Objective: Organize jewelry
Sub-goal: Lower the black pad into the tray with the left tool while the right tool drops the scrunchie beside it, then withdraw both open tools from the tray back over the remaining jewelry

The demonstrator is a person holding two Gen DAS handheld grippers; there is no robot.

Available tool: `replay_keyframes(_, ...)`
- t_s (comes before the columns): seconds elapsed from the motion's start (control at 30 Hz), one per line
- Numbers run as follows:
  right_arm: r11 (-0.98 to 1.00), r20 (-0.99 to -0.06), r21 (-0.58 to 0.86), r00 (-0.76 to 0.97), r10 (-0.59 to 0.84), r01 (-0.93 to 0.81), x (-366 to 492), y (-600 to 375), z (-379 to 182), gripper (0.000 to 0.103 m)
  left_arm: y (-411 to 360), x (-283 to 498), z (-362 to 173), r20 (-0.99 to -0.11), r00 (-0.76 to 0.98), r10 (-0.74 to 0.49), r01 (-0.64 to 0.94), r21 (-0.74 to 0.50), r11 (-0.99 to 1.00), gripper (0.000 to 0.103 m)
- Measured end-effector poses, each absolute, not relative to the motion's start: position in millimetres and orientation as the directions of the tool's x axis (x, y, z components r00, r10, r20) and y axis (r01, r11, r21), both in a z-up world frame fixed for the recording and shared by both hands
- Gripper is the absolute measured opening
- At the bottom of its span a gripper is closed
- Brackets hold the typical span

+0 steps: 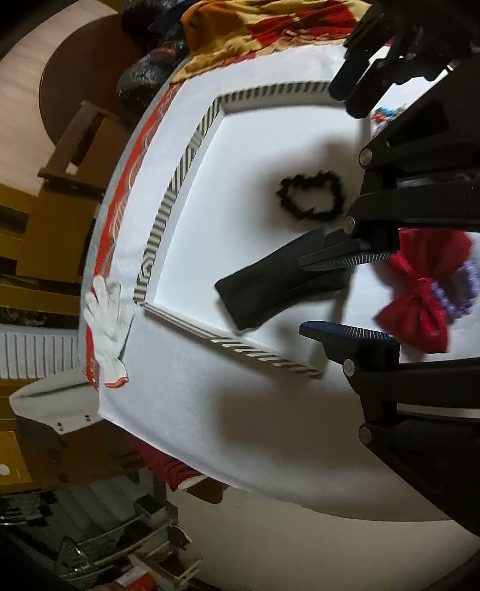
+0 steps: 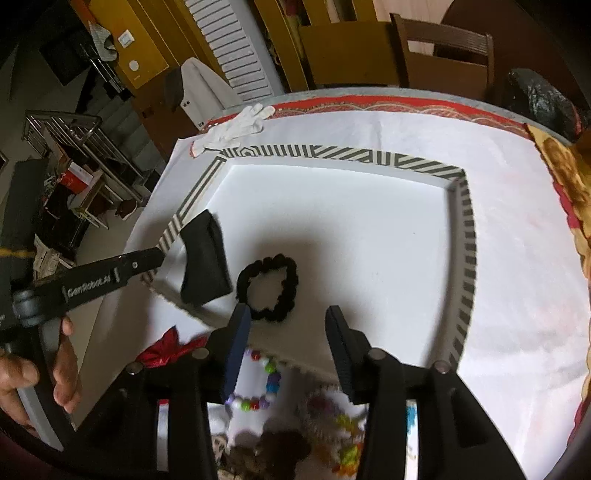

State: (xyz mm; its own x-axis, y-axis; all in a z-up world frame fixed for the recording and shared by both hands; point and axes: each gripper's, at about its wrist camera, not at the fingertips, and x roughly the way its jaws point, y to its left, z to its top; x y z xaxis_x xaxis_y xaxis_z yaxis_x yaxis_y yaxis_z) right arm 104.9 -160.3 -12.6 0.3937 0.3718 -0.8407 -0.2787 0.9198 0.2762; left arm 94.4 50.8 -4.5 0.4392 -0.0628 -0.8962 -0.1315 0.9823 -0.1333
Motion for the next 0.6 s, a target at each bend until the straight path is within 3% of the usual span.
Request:
replay_keyframes(0.23, 0.927, -0.820, 0.245, 0.449, 0.355, -0.284, 67.6, -165.1, 13.7, 0.060, 41.2, 51.3, 22.1, -0.865, 0.498, -0.057, -0.095, -0.120, 0.988, 0.009)
replay_keyframes(0.6, 0.939, -0.799, 0.216, 0.504, 0.327, -0.268, 16.8, -172.0, 36.0, 0.064, 28.6, 1.5, 50.7, -0.811, 0.584, -0.031, -0.061, -0.081, 0.995, 0.009)
